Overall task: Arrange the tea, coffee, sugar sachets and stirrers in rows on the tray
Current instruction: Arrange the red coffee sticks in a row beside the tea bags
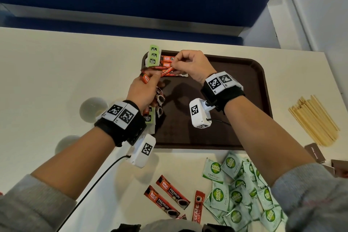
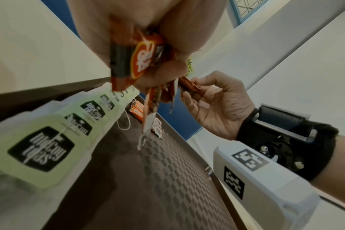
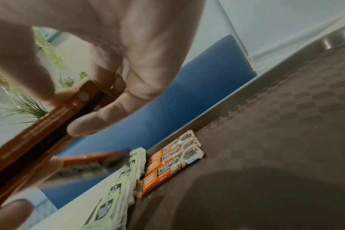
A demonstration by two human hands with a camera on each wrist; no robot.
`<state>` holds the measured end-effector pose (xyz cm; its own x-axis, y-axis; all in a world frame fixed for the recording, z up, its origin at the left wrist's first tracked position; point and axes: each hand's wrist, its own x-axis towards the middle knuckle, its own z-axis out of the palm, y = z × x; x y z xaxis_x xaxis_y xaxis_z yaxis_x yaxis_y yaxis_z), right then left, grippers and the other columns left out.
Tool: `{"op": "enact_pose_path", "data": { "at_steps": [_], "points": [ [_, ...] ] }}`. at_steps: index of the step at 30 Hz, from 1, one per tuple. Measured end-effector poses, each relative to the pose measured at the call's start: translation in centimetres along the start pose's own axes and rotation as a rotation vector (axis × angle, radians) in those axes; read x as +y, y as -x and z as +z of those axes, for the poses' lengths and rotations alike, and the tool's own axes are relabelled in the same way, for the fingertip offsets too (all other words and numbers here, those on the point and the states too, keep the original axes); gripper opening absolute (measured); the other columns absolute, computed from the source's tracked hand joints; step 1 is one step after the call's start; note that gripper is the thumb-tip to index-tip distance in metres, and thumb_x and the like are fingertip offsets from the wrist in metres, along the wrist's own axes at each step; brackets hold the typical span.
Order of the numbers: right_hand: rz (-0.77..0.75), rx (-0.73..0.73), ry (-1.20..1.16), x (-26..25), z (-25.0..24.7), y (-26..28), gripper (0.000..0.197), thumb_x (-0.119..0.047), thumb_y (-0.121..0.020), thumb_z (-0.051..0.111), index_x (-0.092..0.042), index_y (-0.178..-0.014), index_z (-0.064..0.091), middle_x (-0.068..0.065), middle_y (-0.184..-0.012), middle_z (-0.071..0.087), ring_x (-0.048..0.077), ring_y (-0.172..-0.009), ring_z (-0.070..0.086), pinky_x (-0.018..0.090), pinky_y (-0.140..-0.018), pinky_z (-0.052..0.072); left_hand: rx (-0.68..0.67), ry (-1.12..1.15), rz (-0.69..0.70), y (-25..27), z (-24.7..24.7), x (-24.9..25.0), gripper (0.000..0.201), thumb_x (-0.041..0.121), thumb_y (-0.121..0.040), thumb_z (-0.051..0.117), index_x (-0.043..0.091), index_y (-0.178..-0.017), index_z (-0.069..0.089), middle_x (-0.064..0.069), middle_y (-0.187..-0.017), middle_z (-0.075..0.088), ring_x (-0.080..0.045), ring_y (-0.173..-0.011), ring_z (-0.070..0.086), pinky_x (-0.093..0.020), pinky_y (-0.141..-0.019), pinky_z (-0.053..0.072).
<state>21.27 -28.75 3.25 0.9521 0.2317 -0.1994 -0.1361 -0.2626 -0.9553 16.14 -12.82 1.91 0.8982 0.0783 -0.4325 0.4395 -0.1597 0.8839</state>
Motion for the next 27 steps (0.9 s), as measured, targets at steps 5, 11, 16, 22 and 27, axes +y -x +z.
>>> {"op": "enact_pose_path", "data": {
  "at_steps": [5,11,16,22,27],
  "points": [
    [-0.017,0.028,0.026,0.4,-0.1,0.1,0.019,0.000,-0.079,0.070,-0.015,-0.085,0.060,0.004,-0.080,0.062,0.010,-0.072,0.062,0.019,-0.065,0.055,-0.027,-0.057,0.045,-0.1,0.2,-0.2,0.013,0.039,-0.095,0.052,0.028,-0.095,0.061,-0.006,-0.088,0.069,-0.012,-0.053,0.056,-0.020,-0.037,0.040],
    [-0.053,-0.016,0.075,0.9,-0.3,0.2,0.026,-0.001,-0.075,0.073,-0.016,-0.090,0.059,-0.002,-0.083,0.060,0.006,-0.077,0.059,0.016,-0.071,0.052,-0.076,0.002,0.071,0.1,0.2,-0.4,0.020,0.030,-0.094,0.057,0.023,-0.112,0.062,-0.002,-0.088,0.069,-0.007,-0.056,0.058,-0.016,-0.039,0.041],
    [0.058,0.150,0.238,1.5,0.8,-0.5,0.019,-0.027,-0.094,0.054,-0.013,-0.102,0.063,0.003,-0.097,0.065,0.013,-0.086,0.062,0.024,-0.072,0.051,0.094,0.055,0.041,-0.6,-0.3,-0.6,0.010,0.018,-0.095,0.055,0.017,-0.103,0.061,0.000,-0.084,0.067,-0.001,-0.047,0.056,-0.013,-0.041,0.040],
    [0.057,0.021,0.798,2.9,2.4,-1.7,0.034,-0.026,-0.085,0.068,-0.011,-0.115,0.063,0.005,-0.119,0.060,0.017,-0.109,0.054,0.023,-0.091,0.037,0.200,0.047,0.026,-1.6,-1.6,-1.1,0.008,0.026,-0.091,0.059,0.032,-0.094,0.062,-0.004,-0.098,0.071,-0.016,-0.068,0.062,-0.033,-0.067,0.052],
    [0.044,-0.008,0.932,2.8,3.2,-2.4,0.048,-0.030,-0.083,0.069,-0.009,-0.124,0.056,0.010,-0.127,0.052,0.024,-0.121,0.046,0.034,-0.104,0.033,0.198,0.061,0.031,-1.7,-2.0,-1.1,0.007,0.024,-0.092,0.058,0.030,-0.095,0.061,-0.006,-0.103,0.070,-0.017,-0.079,0.063,-0.033,-0.073,0.050]
  ]
}}
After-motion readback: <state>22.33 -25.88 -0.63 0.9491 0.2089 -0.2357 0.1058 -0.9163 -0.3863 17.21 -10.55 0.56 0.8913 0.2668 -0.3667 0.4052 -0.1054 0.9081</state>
